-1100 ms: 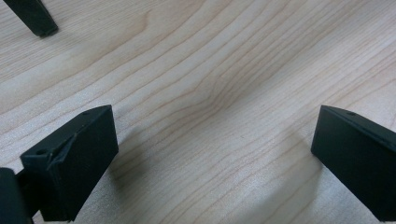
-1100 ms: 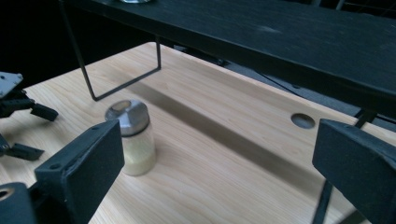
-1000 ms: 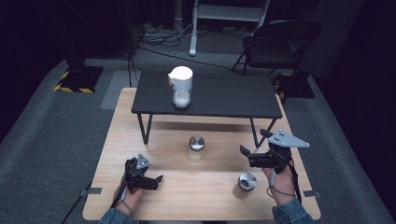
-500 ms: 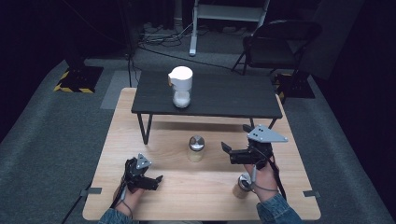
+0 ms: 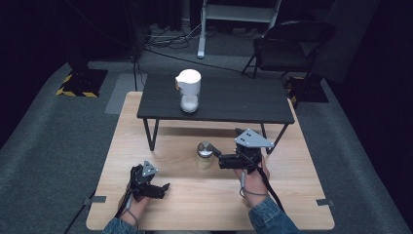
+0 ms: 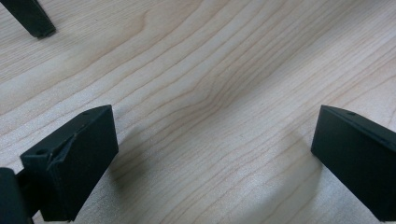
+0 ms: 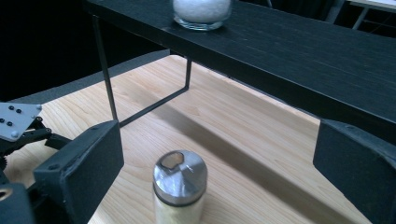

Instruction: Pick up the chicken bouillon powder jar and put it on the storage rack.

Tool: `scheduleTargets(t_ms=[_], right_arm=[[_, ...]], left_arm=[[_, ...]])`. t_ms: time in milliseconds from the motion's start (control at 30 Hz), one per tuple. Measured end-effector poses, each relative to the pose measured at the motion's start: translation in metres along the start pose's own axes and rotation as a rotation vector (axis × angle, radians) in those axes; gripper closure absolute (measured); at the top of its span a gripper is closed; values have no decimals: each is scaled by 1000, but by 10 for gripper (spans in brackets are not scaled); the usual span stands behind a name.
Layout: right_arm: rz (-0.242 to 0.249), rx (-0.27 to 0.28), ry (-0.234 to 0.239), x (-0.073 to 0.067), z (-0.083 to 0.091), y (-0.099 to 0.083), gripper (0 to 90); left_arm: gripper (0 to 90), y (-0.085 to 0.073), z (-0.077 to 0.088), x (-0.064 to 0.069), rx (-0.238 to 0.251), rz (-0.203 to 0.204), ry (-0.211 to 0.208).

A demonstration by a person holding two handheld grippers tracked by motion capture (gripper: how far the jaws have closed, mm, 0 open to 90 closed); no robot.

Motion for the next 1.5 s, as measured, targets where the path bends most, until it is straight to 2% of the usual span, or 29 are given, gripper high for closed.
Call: scheduleTargets(t_ms=[233,533,833,1100,1500], right_arm=[[-23,8,14,-6,-15,1,17],[-36,5,22,-13,-40,-9,16],[-91,-22,55,-16,-64,-21,15],[-68,-64,46,-22,-80,-35,16],[-77,-114,52,-33,-99,-54,28]], left_arm=[[5,0,0,0,0,0,0],[5,0,0,0,-1,0,0],[5,0,0,0,-1,-2,-1],[5,0,0,0,-1,-3,-1],[5,0,0,0,-2,-3,-1]])
Point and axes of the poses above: each handheld gripper's, and its own axes: z roughly backward along the jaws, y roughly out of its top, x roughly to its right, the point moved 9 cm from there along -z, roughly forward along the jaws, and after that the axes turned 13 degrees about z, right-handed, at the moved point
